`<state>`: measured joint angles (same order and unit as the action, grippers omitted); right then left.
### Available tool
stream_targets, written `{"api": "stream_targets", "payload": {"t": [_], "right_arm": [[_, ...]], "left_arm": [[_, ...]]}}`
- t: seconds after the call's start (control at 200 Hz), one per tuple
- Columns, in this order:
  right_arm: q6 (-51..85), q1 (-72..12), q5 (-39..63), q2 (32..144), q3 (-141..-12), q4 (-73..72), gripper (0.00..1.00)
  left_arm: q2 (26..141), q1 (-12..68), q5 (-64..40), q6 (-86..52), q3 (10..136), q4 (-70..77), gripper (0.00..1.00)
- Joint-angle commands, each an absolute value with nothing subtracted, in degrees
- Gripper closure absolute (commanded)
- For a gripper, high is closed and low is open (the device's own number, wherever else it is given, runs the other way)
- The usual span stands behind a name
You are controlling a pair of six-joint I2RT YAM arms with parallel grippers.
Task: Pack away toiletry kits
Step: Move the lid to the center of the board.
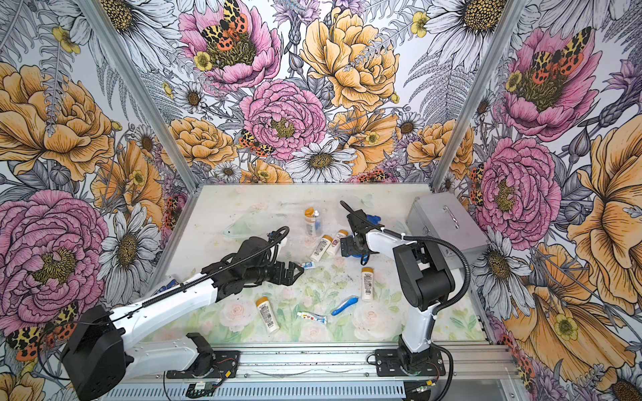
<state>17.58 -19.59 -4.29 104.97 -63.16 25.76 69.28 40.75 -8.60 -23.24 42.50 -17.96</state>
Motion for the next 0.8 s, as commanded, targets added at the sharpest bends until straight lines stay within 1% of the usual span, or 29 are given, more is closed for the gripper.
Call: {"api": "stream_targets", "payload": {"t": [0.0,0.095,0.245,0.38,0.495,0.62,0.696,0.796], "right_arm": [[17.47,-20.09,-3.35,104.0,-60.59,27.52,0.01],[16.78,-19.87,-0.72,104.05,-61.41,30.58,0.01],[18.55,-19.88,3.59,104.59,-64.88,37.03,0.02],[19.95,-19.63,5.58,104.88,-68.77,43.33,0.03],[18.18,-19.28,5.72,104.68,-72.41,49.69,0.05],[16.45,-18.18,7.02,104.12,-74.7,54.47,0.1],[16.02,-17.54,6.95,103.59,-74.49,55.56,0.11],[15.61,-16.9,5.23,102.94,-73.35,55.59,0.12]], "left_arm": [[70.39,39.8,-6.26,-23.29,45.46,-18.18,0.02],[74.0,38.73,-6.55,-21.94,50.61,-20.96,0.01],[79.2,37.89,-10.55,-21.38,62.33,-28.79,0.02],[83.78,38.38,-11.85,-25.77,72.27,-34.71,0.01],[87.66,39.42,-11.93,-29.84,81.2,-38.45,0.01],[92.4,39.38,-12.48,-32.12,91.23,-43.53,0.01],[94.25,39.29,-12.4,-31.66,95.06,-45.78,0.02],[94.27,39.11,-12.27,-31.11,95.42,-46.3,0.01]]}}
